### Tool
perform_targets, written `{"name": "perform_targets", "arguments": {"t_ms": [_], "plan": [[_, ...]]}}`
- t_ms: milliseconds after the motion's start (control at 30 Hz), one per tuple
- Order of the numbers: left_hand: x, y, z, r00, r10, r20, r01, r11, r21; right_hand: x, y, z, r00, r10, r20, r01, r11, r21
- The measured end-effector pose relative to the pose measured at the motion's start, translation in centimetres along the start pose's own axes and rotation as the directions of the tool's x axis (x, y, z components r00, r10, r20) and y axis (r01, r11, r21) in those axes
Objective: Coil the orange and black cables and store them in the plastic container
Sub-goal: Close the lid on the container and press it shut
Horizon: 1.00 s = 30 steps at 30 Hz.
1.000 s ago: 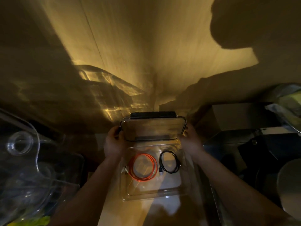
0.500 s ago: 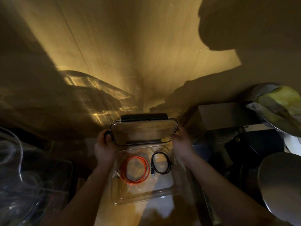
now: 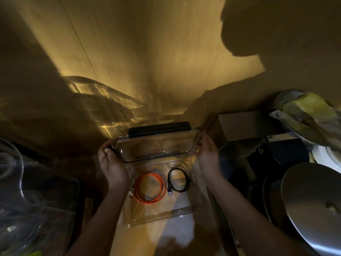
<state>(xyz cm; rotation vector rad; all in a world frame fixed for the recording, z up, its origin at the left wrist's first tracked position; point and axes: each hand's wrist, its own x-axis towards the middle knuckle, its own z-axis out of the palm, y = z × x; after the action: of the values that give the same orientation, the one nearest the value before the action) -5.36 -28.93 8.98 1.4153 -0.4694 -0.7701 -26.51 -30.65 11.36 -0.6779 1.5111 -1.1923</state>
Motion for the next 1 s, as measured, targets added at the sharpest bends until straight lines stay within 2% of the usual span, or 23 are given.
{"name": "perform_targets", "arguments": {"t_ms": [133, 300, 367, 400, 433, 567, 733, 867, 1000], "plan": [[0.2, 0.9, 0.1, 0.998, -0.061, 0.01, 0.061, 0.998, -0.01, -0.7, -0.5, -0.3, 1.0, -0.001, -0.031, 0.006, 0.989, 0.145], [-0.5, 2.2, -0.2, 0.968, -0.192, 0.163, 0.216, 0.965, -0.149, -1.6, -0.9, -1.3, 0.994, 0.038, -0.099, -0.002, 0.94, 0.341], [-0.7, 2.4, -0.9, 0.953, -0.25, 0.168, 0.272, 0.954, -0.123, -1.7, -1.0, -1.5, 0.987, 0.082, -0.138, -0.02, 0.915, 0.404], [-0.8, 2.5, -1.3, 0.955, -0.233, 0.183, 0.251, 0.965, -0.081, -1.9, -1.0, -1.5, 0.983, 0.108, -0.152, -0.035, 0.907, 0.419], [-0.9, 2.5, -1.8, 0.954, -0.223, 0.2, 0.242, 0.967, -0.075, -2.0, -0.9, -1.7, 0.98, 0.122, -0.157, -0.045, 0.906, 0.421], [-1.5, 2.8, -3.3, 0.902, -0.303, 0.307, 0.373, 0.906, -0.2, -2.8, -0.3, -2.5, 0.987, 0.117, -0.113, -0.075, 0.943, 0.324], [-2.6, 2.9, -4.9, 0.872, -0.348, 0.343, 0.427, 0.885, -0.188, -3.6, 0.1, -2.9, 0.996, 0.062, -0.066, -0.052, 0.988, 0.149], [-2.8, 2.8, -5.7, 0.832, -0.426, 0.356, 0.5, 0.853, -0.148, -4.0, 0.5, -3.1, 0.992, 0.113, -0.059, -0.102, 0.981, 0.163], [-2.8, 2.6, -6.1, 0.83, -0.431, 0.353, 0.488, 0.868, -0.088, -4.0, 0.9, -3.4, 0.991, 0.13, -0.041, -0.121, 0.977, 0.177]]}}
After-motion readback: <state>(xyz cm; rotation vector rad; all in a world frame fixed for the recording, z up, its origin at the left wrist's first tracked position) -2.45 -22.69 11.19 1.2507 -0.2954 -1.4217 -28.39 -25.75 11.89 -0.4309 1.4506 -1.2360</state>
